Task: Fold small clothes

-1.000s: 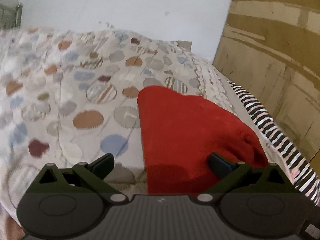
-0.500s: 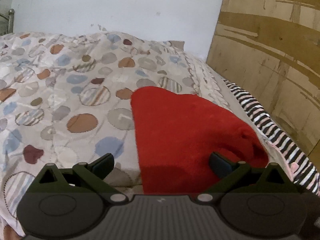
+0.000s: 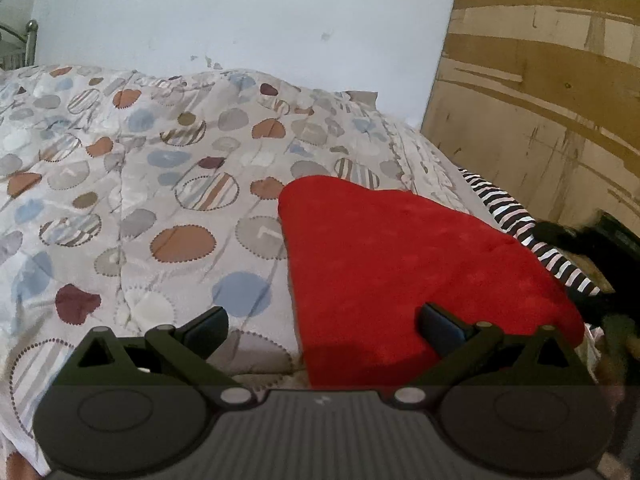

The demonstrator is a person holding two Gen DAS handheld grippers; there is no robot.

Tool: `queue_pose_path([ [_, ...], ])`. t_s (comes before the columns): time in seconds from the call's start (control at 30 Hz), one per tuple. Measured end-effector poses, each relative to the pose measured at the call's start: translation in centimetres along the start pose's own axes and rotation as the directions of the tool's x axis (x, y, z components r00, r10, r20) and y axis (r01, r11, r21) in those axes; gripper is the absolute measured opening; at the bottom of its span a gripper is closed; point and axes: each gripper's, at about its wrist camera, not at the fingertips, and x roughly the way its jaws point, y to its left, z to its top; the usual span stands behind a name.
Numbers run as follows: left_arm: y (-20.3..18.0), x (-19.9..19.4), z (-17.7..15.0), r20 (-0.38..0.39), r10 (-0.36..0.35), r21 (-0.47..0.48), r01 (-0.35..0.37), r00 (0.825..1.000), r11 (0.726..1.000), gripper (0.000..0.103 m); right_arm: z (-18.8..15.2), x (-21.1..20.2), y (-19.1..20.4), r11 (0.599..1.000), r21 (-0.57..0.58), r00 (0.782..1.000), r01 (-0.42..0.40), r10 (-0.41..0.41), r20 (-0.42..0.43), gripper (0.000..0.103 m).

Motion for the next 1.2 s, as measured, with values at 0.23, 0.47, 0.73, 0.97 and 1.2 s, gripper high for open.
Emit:
queue_pose_path([
  [0.23, 0.4, -0.2, -0.7, 0.008, -0.010, -0.057, 0.010, 1.000, 0.998, 0.103, 1.2, 6.0, 0.4, 0.997, -0.040, 0.993, -0.066, 0.061, -0.100, 0.021],
  [0.47, -0.2, -0.3, -1.0, 0.028, 0.007, -0.054, -0.005, 1.000, 0.999, 0.103, 2.1, 6.1, 3.7, 0.942, -0.322, 0.995, -0.095, 0.084, -0.048, 0.019],
  [0.73, 0.2, -1.0, 1.5, 0.021, -0.045, -0.061, 0.047, 0.999, 0.997, 0.103, 2.6, 7.3, -1.6, 0.995, -0.066, 0.990, -0.073, 0.064, -0.125, 0.056],
  [0.97, -0.4, 1.1, 2.8, -0.027, -0.222, -0.169, 0.215, 0.975, 0.962, 0.103, 3.6, 9.8, -2.0, 0.994, 0.016, 0.969, -0.109, 0.110, -0.222, 0.084],
  [1.2, -3.5, 2.4, 0.4, -0.087, -0.150, 0.074, 0.157, 0.985, 0.985, 0.103, 1.7, 10.0, -2.7, 0.992, -0.014, 0.960, -0.128, 0.120, -0.251, 0.078],
])
